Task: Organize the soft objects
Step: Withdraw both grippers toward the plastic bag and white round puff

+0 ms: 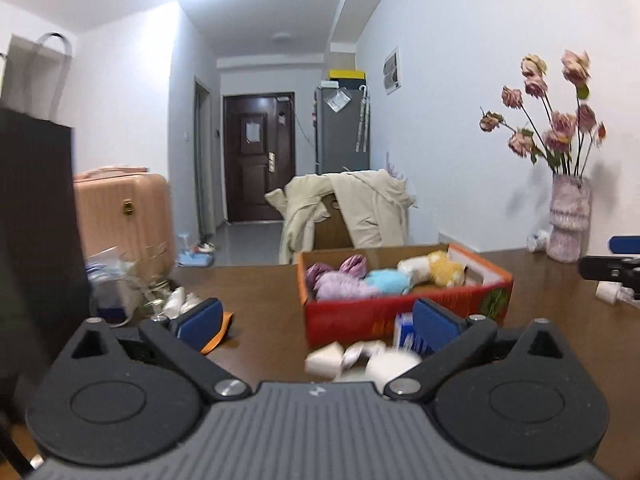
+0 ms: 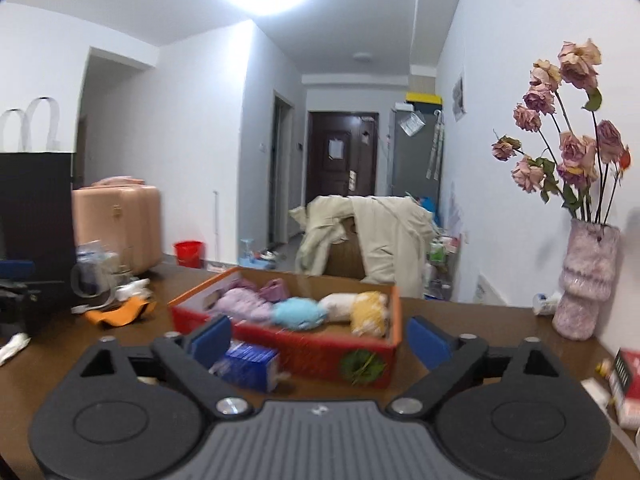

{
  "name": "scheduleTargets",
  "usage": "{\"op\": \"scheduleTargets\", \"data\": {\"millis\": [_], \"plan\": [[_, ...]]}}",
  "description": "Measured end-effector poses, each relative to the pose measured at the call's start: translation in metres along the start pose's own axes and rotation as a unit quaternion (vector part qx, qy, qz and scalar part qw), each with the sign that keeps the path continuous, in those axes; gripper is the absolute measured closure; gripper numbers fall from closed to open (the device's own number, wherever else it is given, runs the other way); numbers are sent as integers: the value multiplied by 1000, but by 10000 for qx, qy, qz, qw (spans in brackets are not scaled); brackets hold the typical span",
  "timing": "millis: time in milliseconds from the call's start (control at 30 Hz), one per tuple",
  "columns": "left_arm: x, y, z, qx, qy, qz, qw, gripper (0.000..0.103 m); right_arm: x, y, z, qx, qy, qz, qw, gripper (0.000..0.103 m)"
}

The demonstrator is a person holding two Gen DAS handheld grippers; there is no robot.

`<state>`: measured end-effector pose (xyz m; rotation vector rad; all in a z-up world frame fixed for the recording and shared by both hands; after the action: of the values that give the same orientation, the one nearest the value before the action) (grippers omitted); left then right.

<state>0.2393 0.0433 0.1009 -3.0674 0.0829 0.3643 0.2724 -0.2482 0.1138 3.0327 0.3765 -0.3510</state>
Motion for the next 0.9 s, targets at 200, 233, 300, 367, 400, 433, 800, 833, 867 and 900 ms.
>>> {"op": "scheduleTargets", "data": {"millis": [200,233,300,367,400,433,800,833,867,900], "plan": [[-54,-18,52,-472,-172,-243,9984,0,-46,-37,61,309,-390,-99,9987,5],[-60,-20,58,-575,-228,-213,9979,0,-52,-42,68,375,-463,-104,9982,5],[-65,-23,65,-691,-334,-142,9969,0,-60,-49,80,539,-637,-186,9963,5],[-64,-23,66,-657,-369,-78,9971,0,-62,-53,87,644,-789,-245,9945,5],[-63,-21,64,-631,-341,-37,9974,0,-62,-54,90,616,-817,-274,9944,5],[-60,-19,62,-620,-327,15,9975,0,-61,-55,90,595,-836,-256,9944,5],[-1,1,61,-534,-747,323,9952,0,-17,-43,88,822,-1056,-107,9910,8],[6,3,60,-528,-777,323,9951,0,-10,-42,86,829,-1079,-126,9906,9],[12,4,59,-515,-806,333,9949,0,-5,-41,85,835,-1082,-134,9905,9],[18,5,59,-500,-833,346,9947,0,1,-40,83,844,-1080,-150,9904,9]]}}
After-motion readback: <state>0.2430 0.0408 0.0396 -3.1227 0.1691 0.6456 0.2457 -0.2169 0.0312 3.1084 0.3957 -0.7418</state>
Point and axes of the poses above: each gripper's, at about its wrist camera, not at the fingertips, and x roughly the way its jaws point, y to its right, z to its underside, the point moved 4 cm from there along x, roughly the way its jaws point, and after that the axes turned 1 degree about z, right-handed, at the moved point
